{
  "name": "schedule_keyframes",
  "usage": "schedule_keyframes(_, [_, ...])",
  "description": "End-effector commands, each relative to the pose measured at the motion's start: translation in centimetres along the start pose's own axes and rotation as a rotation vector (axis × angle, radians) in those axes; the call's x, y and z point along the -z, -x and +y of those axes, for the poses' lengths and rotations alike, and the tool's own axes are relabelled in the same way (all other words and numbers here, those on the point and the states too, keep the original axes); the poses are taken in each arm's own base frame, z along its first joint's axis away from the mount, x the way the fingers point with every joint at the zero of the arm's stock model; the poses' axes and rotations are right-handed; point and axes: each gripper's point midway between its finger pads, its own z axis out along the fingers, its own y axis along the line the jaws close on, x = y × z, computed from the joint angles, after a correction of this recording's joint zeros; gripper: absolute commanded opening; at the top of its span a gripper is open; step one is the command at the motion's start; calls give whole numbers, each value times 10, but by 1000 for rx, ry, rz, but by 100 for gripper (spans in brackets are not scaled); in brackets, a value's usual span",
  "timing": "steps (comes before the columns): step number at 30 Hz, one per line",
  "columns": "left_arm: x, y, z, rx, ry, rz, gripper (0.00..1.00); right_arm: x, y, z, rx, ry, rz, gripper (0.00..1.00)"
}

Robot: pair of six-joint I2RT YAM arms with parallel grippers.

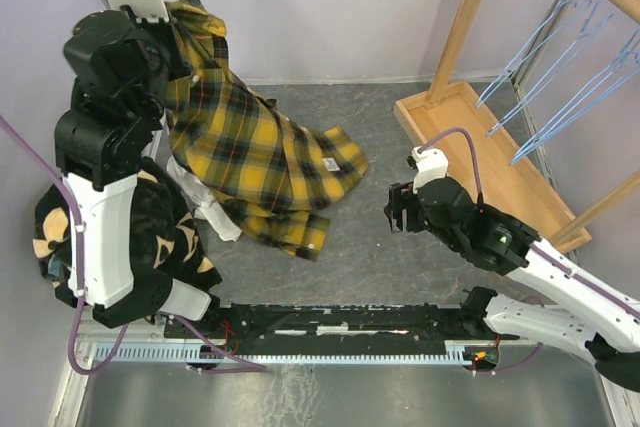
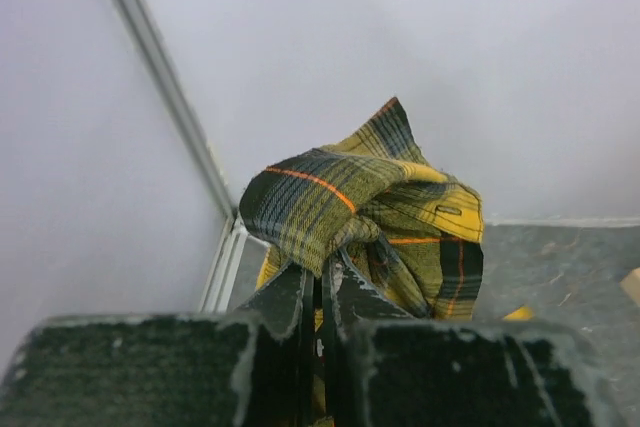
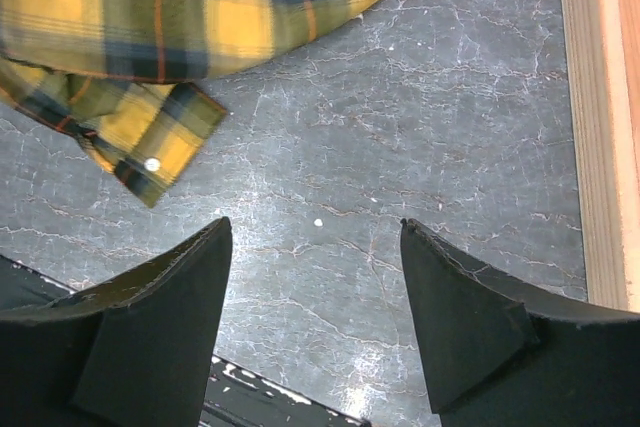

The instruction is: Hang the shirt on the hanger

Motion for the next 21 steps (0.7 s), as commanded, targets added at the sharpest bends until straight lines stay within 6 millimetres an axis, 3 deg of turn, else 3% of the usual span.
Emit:
schedule_keyframes(1, [23, 80, -5, 8, -127, -278, 3, 9, 10, -2, 7, 12, -44, 76])
schedule_keyframes(6, [45, 113, -35, 14, -325, -423, 3, 11, 11, -4, 15, 8, -53, 77])
schedule_keyframes(10, [58, 110, -65, 42, -475, -426, 3, 12, 16, -2, 18, 18, -69, 77])
schedule_keyframes(15, [67, 51, -113, -3, -639, -257, 3, 22, 26, -1, 44, 58, -123, 77])
schedule_keyframes(16, [66, 30, -123, -31, -659, -197, 3, 25, 28, -1, 51, 73, -140, 77])
schedule_keyframes(21, [74, -48, -127, -131, -667, -3, 3, 35, 34, -1, 78, 110, -199, 83])
